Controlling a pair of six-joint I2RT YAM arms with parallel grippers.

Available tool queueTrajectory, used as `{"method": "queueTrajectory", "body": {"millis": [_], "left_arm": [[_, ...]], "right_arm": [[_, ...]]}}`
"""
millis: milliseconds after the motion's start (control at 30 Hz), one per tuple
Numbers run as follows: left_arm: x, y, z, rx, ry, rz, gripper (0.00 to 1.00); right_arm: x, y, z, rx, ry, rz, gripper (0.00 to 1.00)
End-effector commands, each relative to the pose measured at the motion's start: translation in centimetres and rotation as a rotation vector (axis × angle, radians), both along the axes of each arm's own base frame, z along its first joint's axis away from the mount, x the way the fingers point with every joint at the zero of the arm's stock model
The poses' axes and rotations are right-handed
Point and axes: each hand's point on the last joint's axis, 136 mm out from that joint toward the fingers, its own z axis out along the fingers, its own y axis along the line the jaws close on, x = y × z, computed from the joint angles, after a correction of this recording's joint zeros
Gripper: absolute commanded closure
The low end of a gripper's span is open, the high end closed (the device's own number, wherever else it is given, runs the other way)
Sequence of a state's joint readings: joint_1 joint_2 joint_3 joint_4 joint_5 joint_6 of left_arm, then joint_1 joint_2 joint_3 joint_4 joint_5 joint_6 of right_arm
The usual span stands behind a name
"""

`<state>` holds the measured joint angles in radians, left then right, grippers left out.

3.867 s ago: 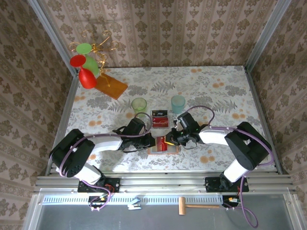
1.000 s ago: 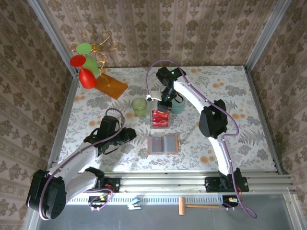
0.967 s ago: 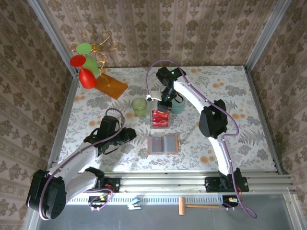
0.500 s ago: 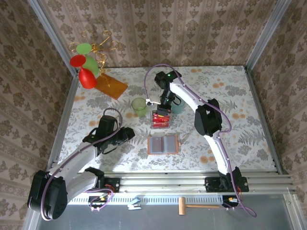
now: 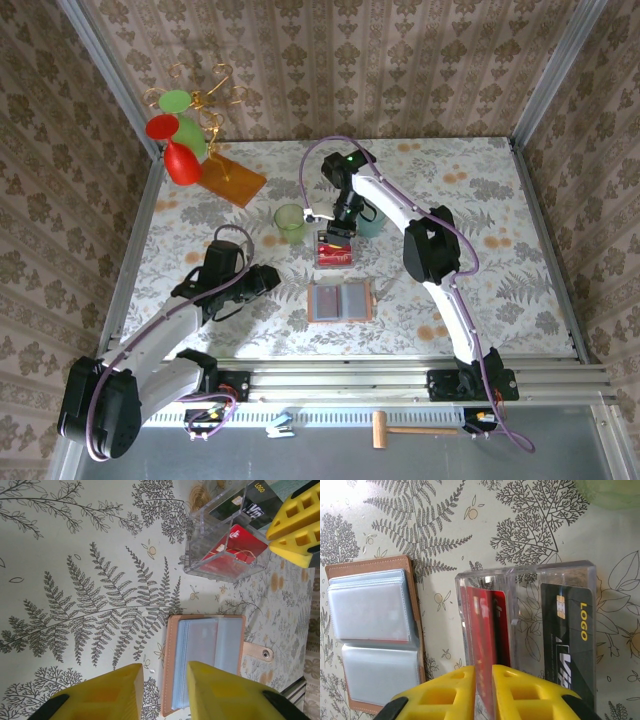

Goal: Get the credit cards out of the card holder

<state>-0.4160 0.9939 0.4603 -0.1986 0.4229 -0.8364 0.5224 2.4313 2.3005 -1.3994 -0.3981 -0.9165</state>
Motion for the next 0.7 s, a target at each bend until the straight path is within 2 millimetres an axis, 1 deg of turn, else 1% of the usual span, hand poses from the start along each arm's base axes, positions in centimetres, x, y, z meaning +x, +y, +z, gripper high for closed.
{"method": "queueTrajectory", "body": {"millis": [0, 167, 267, 500, 667], "left_arm": [[0.2, -0.3, 0.9, -0.015, -0.016, -0.025, 0.70], [0.3, -0.6, 0.9, -0.029, -0.015, -0.031, 0.70], [0.3, -0.7, 0.7, -0.032, -0.010, -0.039, 0.70], [0.2, -1.4, 0.4, -0.038, -0.003, -0.051, 0.71], [0.3, -2.0, 0.2, -0.042, 0.000, -0.065, 0.71]], "right_arm": [[-0.4, -0.2, 1.8, -0.005, -0.013, 0.001, 0.82], [-0.3, -0.2, 3.0, 0.003, -0.036, -0.027, 0.81], [0.1, 0.2, 3.5, 0.022, -0.064, -0.078, 0.81], [1.2, 1.0, 4.9, 0.106, -0.129, -0.273, 0.80], [1.3, 1.1, 4.9, 0.145, -0.130, -0.460, 0.80]]}}
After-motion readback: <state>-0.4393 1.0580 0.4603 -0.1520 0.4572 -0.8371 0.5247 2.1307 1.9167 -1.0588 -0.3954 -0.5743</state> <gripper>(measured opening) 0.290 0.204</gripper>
